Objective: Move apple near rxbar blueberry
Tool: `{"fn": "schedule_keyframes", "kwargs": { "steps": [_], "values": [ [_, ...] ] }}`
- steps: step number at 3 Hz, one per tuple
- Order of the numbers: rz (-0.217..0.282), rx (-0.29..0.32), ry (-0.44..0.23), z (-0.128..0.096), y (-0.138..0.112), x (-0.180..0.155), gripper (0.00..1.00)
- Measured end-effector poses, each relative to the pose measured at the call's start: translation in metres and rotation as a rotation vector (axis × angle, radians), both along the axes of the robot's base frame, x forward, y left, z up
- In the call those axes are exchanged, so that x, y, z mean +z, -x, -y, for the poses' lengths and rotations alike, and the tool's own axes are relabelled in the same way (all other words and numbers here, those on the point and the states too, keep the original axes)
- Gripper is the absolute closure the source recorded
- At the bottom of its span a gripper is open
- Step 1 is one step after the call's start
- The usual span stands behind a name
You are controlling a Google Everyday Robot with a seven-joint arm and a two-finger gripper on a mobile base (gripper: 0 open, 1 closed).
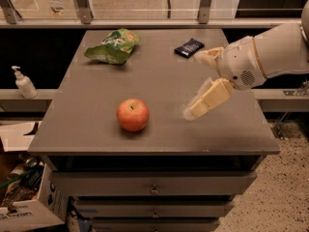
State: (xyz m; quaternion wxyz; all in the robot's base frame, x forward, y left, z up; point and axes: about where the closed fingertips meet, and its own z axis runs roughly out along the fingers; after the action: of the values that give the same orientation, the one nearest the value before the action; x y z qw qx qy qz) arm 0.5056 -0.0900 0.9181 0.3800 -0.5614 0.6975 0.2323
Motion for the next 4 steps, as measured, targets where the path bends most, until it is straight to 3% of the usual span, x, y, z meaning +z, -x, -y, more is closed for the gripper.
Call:
{"fn": "schedule_keyframes", "kwargs": {
  "steps": [2,3,4],
  "values": [
    [-0.003,0.008,-0.014,-0.003,0.002,-0.001,0.0],
    [-0.038,0.117,-0.208,-0.05,0.026,-0.024,0.0],
    [-0.022,0.168,-0.271,-0.069,0.03,-0.033,0.0]
  ]
}}
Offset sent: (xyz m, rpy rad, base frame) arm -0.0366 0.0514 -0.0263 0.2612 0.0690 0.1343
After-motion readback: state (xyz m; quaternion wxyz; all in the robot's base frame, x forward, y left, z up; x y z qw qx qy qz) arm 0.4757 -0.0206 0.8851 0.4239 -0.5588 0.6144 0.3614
